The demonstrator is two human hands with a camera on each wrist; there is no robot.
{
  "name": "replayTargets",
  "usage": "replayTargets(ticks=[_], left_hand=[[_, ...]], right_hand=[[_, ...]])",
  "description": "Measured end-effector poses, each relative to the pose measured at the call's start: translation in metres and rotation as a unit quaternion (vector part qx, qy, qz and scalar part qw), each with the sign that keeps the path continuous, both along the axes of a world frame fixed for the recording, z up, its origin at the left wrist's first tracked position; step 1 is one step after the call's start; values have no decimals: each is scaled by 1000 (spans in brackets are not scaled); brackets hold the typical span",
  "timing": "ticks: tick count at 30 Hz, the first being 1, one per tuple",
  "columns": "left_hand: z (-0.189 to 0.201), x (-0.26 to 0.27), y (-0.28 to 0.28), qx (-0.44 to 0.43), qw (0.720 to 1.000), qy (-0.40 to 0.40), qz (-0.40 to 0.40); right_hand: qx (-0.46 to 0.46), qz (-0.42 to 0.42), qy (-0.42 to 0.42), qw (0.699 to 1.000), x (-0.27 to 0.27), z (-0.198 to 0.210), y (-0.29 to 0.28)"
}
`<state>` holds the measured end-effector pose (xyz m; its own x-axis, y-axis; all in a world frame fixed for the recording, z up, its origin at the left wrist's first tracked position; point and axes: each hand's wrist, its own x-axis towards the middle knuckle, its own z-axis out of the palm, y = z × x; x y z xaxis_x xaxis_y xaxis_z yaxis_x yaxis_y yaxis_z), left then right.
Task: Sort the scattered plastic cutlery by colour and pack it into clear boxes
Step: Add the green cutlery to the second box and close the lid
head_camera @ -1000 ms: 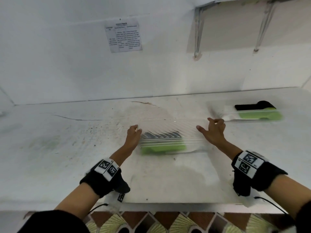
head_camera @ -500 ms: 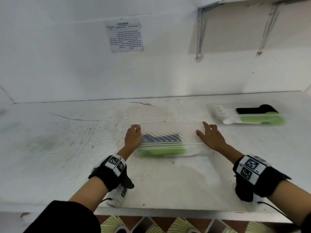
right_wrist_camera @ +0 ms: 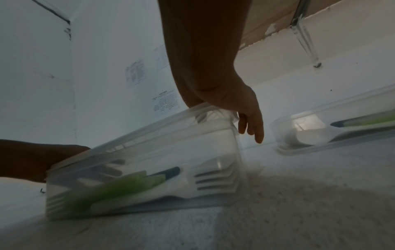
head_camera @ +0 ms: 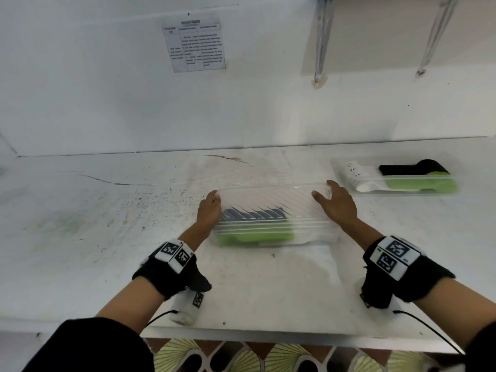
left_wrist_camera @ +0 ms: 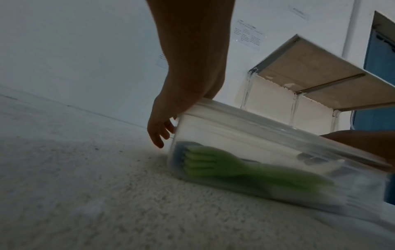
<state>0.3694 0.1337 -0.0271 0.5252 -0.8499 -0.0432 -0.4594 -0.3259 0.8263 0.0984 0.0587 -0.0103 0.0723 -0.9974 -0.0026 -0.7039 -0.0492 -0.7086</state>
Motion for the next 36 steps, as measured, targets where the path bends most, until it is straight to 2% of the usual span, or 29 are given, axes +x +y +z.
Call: replayTargets(ticks=[6,12,20,23,25,29,34,36], left_hand=[[0,-5,11,-30,999,-28,3],[-3,-3,9,-20,999,-45,-13],[-10,10,-2,-25,998,34,-42],[-6,13,-13,-3,998,58,-25],[-4,14,-19,2,999,39,-27],[-6,19,-24,-28,998,43,-43],[-10,21,-27,-36,994,90,-42],[-12,22,-29,-41,989,136,-30]], right_hand=[[5,15,-19,1000,0,-2,5],[3,19,-6,1000,-2,-7,8],[42,23,-18,999,-1,-3,-6],[48,-2,-60,997,-4,-6,-13],[72,-17,-97,993,-5,-8,-15],[123,-25,-149,981,-6,-8,-17],[150,-27,-171,973,-5,-8,-21],[154,-30,-179,971,-5,-9,-23]])
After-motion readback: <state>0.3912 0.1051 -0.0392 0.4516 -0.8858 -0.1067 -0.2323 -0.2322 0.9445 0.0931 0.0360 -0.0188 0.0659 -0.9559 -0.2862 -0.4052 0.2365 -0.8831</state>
